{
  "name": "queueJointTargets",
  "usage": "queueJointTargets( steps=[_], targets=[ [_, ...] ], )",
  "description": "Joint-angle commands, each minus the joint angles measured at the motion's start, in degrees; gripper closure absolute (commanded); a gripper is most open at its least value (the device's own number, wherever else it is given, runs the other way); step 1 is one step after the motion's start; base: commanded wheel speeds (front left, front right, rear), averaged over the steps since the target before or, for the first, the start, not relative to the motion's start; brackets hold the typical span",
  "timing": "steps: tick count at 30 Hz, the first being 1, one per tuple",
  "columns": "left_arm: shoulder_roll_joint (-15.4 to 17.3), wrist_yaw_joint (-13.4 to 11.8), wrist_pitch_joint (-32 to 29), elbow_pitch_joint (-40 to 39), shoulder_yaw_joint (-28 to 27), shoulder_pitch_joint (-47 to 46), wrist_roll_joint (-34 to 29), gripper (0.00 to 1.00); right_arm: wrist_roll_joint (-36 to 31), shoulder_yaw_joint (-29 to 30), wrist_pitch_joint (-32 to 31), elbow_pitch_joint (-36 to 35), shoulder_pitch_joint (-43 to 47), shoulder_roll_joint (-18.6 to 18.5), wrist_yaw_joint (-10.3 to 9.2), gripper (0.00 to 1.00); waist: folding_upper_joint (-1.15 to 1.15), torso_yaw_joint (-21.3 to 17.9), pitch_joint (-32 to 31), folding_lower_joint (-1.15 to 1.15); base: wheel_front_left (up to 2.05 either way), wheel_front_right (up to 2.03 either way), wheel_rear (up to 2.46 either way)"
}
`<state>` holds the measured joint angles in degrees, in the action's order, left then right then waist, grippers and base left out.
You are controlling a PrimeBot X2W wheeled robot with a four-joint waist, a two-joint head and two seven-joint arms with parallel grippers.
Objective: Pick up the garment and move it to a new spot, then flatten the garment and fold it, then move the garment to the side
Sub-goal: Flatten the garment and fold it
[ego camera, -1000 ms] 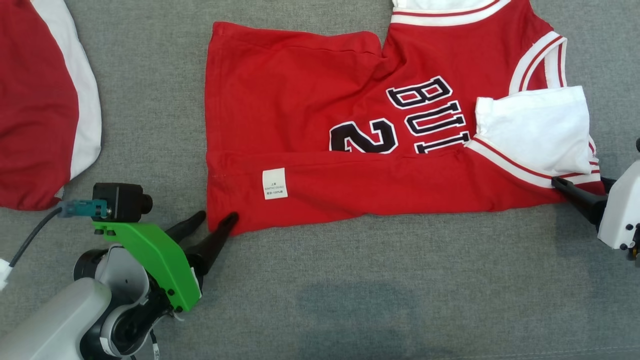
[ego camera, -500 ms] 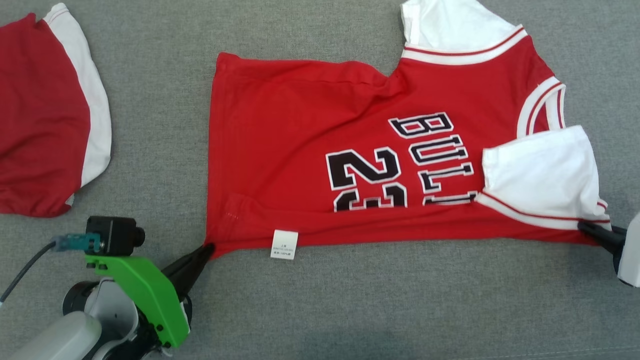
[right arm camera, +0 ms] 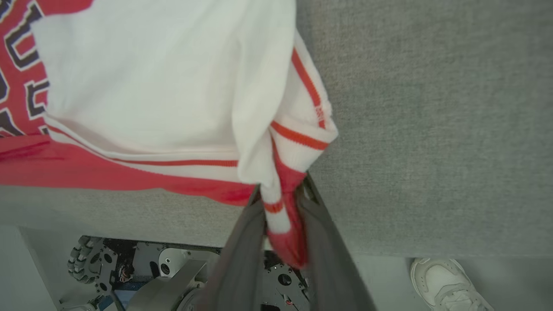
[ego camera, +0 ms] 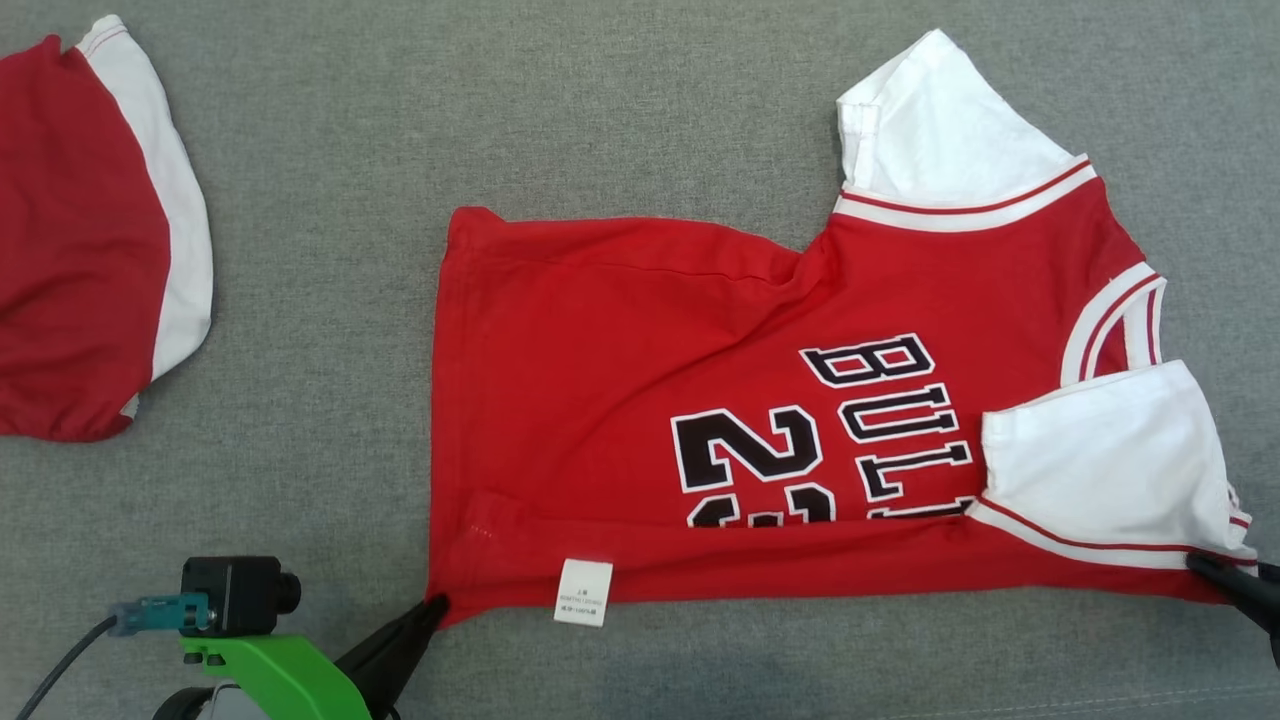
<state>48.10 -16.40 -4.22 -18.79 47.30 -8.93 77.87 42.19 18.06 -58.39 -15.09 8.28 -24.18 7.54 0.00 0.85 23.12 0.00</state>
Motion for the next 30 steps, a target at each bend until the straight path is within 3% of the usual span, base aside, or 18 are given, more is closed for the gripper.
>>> queueJointTargets(
  steps=[1,8,13,16,21,28,29,30],
  targets=[
    [0.68,-0.36,-0.34,0.24,0.15,-0.79,-1.3,0.0,-0.99,0.19,0.35,-0.32,-0.2,-0.24,-0.1,0.0,0.0,-0.19,0.72,0.0,0.0,0.0,0.0],
    [5.25,-1.74,-0.89,-3.0,-1.28,-2.92,-3.9,0.0,0.34,2.83,0.79,-4.13,-3.95,-2.76,-0.04,0.0,0.0,-0.16,2.97,0.0,0.0,0.0,0.0],
    [7.63,-1.75,-4.57,-5.03,-4.44,-11.58,-6.37,0.0,-0.82,3.45,3.79,-4.08,-16.97,-5.62,-0.04,0.0,0.0,0.45,7.83,0.0,0.0,0.0,0.0],
    [4.81,-0.49,-9.25,-2.12,-4.53,-20.8,-9.01,0.0,-3.67,-0.73,5.19,-0.36,-27.36,-7.71,-0.04,0.0,0.0,1.0,11.35,0.0,0.0,0.0,0.0],
    [-2.87,1.46,-16.48,5.98,-1.94,-34.18,-11.48,0.0,-7.82,-7.9,6.16,7.64,-43.88,-7.07,-0.04,0.0,0.0,2.49,16.11,0.0,0.0,0.0,0.0],
    [-10.25,5.44,-19.12,13.95,0.55,-41.42,-11.83,0.0,-11.6,-14.72,6.77,16.51,-56.16,-6.4,-0.04,0.0,0.0,4.61,17.7,0.0,0.0,0.0,0.0],
    [-10.8,5.92,-19.35,14.49,0.82,-41.81,-11.78,0.18,-11.8,-15.33,6.93,17.6,-57.09,-6.18,-0.04,0.0,0.0,4.92,17.66,0.0,0.0,0.0,0.0],
    [-11.29,6.37,-19.48,14.97,1.1,-42.22,-11.89,0.55,-11.91,-15.9,7.06,18.58,-57.93,-5.97,-0.04,0.0,0.0,5.25,17.61,0.0,0.0,0.0,0.0]
  ],
)
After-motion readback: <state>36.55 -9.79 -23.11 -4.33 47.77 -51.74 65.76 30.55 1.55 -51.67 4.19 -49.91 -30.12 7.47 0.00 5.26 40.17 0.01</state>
